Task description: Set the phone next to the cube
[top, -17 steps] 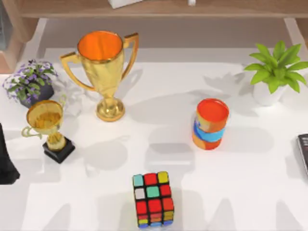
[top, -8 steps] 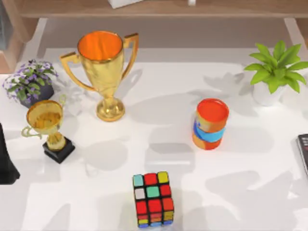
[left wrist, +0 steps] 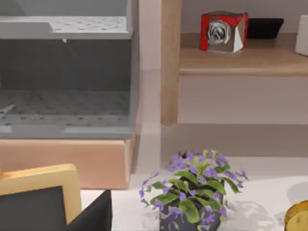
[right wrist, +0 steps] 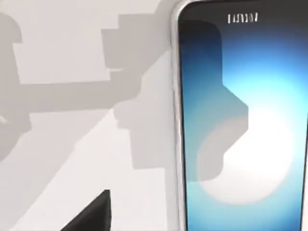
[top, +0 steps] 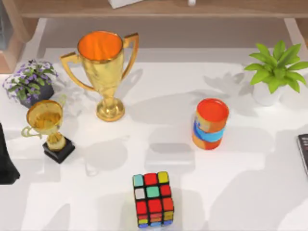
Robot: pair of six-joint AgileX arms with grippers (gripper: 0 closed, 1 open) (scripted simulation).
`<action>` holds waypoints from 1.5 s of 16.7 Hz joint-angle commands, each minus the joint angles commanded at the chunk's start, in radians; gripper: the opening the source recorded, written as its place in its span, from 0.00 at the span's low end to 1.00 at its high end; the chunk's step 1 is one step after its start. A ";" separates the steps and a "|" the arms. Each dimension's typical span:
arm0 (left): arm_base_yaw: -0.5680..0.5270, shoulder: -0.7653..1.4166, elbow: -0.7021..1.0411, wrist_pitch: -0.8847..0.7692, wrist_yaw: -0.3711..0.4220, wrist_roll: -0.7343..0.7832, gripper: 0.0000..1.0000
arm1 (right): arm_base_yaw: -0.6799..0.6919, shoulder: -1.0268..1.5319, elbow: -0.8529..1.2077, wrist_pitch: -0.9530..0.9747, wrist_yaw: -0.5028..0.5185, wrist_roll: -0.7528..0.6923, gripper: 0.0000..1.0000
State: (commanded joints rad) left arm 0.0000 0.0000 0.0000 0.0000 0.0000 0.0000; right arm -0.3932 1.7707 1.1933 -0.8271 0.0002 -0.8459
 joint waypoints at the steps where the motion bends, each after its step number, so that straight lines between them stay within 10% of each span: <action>1: 0.000 0.000 0.000 0.000 0.000 0.000 1.00 | -0.013 0.060 0.040 -0.027 0.000 -0.028 1.00; 22: 0.000 0.000 0.000 0.000 0.000 0.000 1.00 | -0.049 0.286 0.079 0.041 0.001 -0.105 1.00; 25: 0.000 0.000 0.000 0.000 0.000 0.000 1.00 | -0.049 0.286 0.079 0.041 0.001 -0.105 0.77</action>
State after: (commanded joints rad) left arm 0.0000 0.0000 0.0000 0.0000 0.0000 0.0000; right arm -0.4422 2.0567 1.2719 -0.7863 0.0016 -0.9504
